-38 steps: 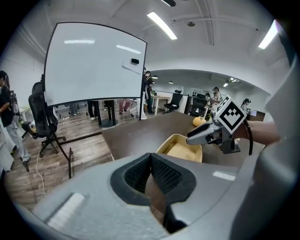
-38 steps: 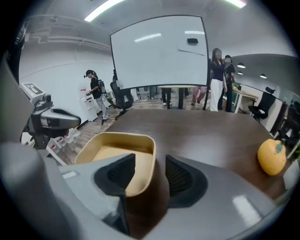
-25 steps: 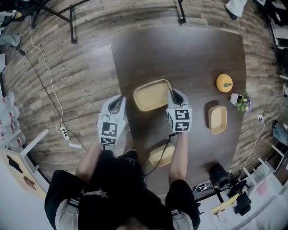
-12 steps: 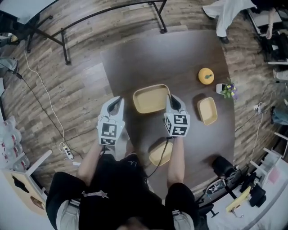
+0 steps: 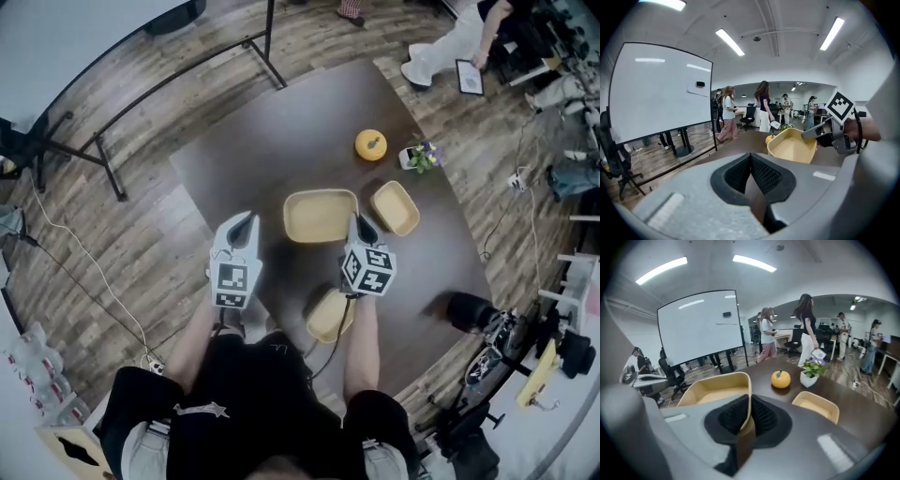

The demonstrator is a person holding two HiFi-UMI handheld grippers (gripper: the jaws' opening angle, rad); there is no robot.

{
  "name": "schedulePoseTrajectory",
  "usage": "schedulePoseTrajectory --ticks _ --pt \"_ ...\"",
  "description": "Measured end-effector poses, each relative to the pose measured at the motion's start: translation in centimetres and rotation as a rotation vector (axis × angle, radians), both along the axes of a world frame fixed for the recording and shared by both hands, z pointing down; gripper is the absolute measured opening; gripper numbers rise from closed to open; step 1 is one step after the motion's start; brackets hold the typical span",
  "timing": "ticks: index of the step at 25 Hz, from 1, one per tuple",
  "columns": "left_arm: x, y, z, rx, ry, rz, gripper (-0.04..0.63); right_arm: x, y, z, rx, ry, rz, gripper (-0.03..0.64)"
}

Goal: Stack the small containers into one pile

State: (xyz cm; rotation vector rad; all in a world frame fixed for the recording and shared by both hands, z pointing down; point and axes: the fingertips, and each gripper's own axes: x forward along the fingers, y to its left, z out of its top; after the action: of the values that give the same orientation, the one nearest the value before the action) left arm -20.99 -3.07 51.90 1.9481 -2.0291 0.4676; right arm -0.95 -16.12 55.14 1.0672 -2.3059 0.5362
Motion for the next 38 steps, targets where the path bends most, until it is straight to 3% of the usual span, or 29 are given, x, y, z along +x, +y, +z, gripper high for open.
schedulePoseTrajectory --ticks 7,15,22,28,38 --pt "5.1 -4.7 -2.2 0.050 0.001 0.168 0.011 8.0 -1.2 -1.9 -0.003 -0.056 0.286 0.017" --pt "12.6 -10.0 -3.5 0.116 -0.013 0.367 0.011 15.9 -2.4 -2.0 0.019 -0.111 0.533 0.017" --pt "17.0 -14.8 -2.4 0.114 -0.035 0.451 0.011 21.5 -4.8 -0.4 0.016 -0.166 0.712 0.017" --pt "19.2 -18.7 -0.3 0.099 -0.057 0.487 0.011 23.9 -8.0 2.3 -0.009 -0.191 0.807 0.017" --pt "21.2 -21.8 3.3 0.037 -0.069 0.526 0.011 24.0 -9.9 7.7 -0.112 -0.206 0.871 0.017"
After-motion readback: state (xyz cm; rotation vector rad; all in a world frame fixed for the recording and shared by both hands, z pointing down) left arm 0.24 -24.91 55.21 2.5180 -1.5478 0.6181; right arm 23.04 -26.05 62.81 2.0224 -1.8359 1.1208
